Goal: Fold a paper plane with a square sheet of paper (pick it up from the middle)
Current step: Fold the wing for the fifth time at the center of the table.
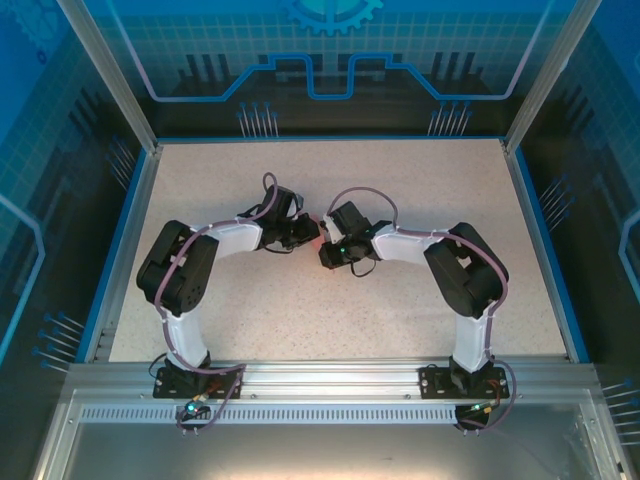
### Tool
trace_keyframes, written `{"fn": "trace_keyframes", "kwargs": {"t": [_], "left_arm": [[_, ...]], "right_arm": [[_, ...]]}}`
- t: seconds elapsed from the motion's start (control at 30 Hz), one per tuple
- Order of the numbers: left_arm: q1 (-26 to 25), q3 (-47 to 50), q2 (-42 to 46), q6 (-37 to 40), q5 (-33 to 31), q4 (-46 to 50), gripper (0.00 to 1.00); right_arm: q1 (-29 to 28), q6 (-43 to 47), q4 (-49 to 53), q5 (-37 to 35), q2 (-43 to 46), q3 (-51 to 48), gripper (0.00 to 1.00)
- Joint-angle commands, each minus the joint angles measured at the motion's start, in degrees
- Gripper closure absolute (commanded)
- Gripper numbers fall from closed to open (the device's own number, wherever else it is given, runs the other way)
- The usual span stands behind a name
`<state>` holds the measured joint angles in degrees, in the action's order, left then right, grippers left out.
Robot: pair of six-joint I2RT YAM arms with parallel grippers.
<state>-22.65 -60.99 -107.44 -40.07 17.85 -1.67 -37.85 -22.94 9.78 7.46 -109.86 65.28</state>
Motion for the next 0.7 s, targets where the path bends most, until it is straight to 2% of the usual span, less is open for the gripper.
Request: {"fn": "trace_keyframes", "kwargs": {"t": [0.0, 0.17, 0.33, 0.67], "left_arm": [[0.48, -2.16, -0.94, 1.7, 1.23, 1.04, 0.85], [0.42, -2.2, -0.67, 2.32, 1.14, 1.22, 0.85], [0.48, -1.18, 0.32, 3.47, 1.41, 0.39, 0.85], [0.42, 2.61, 2.57, 3.78, 3.68, -4.33, 0.84]], "right_arm": [[-0.39, 0.35, -0.2, 0.41, -0.92, 0.64, 0.91], [1.51, -2.2, -3.25, 7.6, -0.12, -0.68, 1.0], [5.16, -7.47, -8.96, 19.15, 0.29, -2.78, 1.0], [8.53, -15.46, -13.47, 30.11, -4.41, -2.86, 1.0]]}}
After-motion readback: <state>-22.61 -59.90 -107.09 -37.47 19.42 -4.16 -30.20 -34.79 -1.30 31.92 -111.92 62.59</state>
